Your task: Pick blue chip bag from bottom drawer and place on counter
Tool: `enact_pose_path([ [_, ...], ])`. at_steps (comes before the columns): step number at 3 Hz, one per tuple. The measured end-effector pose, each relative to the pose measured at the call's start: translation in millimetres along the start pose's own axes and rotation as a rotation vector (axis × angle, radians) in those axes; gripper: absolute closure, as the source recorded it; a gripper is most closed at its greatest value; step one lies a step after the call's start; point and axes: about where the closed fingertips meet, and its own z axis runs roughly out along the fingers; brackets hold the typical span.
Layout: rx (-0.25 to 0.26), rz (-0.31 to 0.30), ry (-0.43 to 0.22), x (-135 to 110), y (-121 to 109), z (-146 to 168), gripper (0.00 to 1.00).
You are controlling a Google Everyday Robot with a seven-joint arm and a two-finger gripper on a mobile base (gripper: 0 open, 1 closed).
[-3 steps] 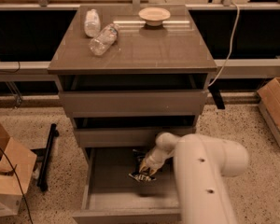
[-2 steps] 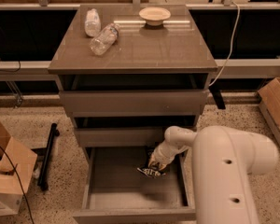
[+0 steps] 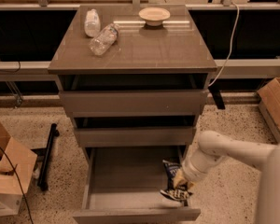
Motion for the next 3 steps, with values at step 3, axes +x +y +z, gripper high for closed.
enact_pose_path([
  [3, 0.050, -0.346, -0.030, 38, -3, -215, 1.00],
])
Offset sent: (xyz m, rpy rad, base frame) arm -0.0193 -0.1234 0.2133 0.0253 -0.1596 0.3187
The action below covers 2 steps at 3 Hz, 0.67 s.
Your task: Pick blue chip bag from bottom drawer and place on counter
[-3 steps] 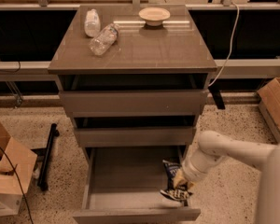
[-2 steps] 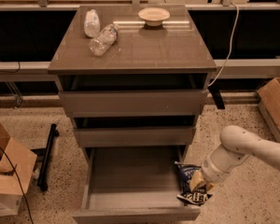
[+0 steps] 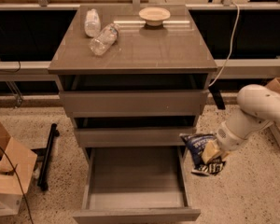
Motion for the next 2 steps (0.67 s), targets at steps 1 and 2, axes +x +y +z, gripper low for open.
enact_pose_path([
  [1, 0.062, -0.119, -0.126, -45.7, 41.9, -91.4, 1.00],
  [2, 0.060, -0.118, -0.120, -44.6, 41.4, -88.7, 1.00],
])
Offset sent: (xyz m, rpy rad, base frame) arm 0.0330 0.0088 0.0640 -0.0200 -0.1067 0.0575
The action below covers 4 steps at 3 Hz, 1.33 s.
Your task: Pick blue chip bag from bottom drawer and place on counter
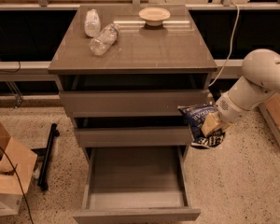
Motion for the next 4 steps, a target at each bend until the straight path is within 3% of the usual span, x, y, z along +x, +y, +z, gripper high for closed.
enact_pose_path([
  [1, -0.005, 0.016, -0.013, -6, 1, 4, 1.00],
  [2, 0.022, -0.039, -0.098, -64, 24, -5, 1.00],
  [3, 0.100, -0.153, -0.236, -110, 64, -45, 1.00],
  [4, 0.240, -0.227, -0.369, -129, 101, -103, 1.00],
])
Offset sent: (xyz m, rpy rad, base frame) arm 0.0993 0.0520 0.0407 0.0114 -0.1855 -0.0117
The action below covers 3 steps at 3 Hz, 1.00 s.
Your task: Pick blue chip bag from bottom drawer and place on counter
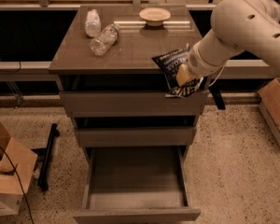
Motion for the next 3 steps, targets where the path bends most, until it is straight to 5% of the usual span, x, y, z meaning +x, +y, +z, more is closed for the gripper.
enact_pose_path([
  [1, 0.112, -0.054, -0.088, -28, 9, -59, 1.00],
  [2, 0.143, -0.138, -0.175, -73, 23, -87, 1.00],
  [3, 0.066, -0.263, -0.242, -144, 31, -61, 1.00],
])
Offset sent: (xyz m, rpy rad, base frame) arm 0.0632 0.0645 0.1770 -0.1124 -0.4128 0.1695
